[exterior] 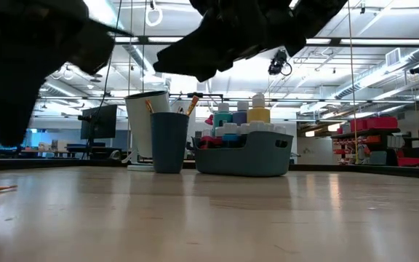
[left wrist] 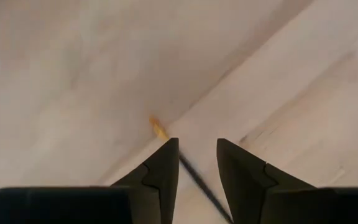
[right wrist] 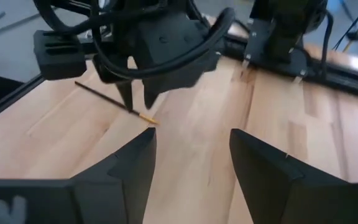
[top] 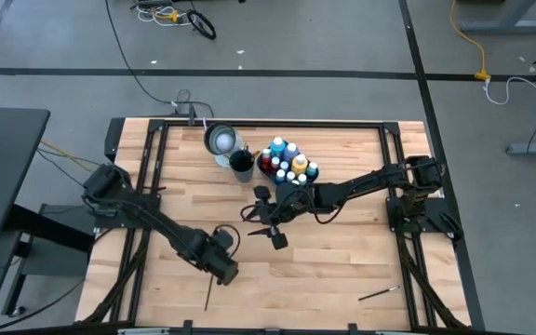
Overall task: Pick & Place Paint Supplies
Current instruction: Put the gold paint brush into the blue cup
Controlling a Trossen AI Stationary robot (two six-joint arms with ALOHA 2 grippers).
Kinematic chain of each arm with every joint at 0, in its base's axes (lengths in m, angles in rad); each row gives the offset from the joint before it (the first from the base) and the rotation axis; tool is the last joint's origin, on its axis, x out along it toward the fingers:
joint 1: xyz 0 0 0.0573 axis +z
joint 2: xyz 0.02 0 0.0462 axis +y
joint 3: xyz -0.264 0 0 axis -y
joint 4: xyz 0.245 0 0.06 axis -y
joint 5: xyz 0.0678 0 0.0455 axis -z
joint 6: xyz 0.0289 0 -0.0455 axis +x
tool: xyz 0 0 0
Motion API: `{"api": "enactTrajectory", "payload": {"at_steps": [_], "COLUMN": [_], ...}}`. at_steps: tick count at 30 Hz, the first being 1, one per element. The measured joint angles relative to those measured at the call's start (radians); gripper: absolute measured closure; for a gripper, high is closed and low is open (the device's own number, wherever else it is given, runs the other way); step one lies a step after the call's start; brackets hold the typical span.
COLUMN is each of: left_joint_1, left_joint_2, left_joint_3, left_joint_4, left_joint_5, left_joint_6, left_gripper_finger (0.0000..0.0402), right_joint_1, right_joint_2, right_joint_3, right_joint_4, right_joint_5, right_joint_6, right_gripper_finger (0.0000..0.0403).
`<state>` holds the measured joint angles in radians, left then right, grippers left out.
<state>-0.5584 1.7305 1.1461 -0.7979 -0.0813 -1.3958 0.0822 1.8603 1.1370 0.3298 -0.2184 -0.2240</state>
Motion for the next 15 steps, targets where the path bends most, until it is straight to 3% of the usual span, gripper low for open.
{"api": "enactTrajectory", "payload": {"at_steps": [5, 15], "left_joint_1": [-0.027, -0.047], "left_joint_2": [0.024, 0.024], "left_joint_3": [-0.017, -0.036], "left_joint_4": [0.003, 0.013], "left_joint_5": [0.055, -0.044], "left_joint_6": [-0.134, -0.275], "left_gripper_finger": [0.0281, 0.0280], "right_joint_1": [0.001, 0.005], "right_joint_2": [0.000, 0.000], "right_joint_3": [0.000, 0.000], "right_joint_4": [-0.058, -0.176], "right_joint_5": [0.000, -0.006], "right_joint_6": [0.030, 0.059], "right_gripper_finger": [0.0194, 0.0203]}}
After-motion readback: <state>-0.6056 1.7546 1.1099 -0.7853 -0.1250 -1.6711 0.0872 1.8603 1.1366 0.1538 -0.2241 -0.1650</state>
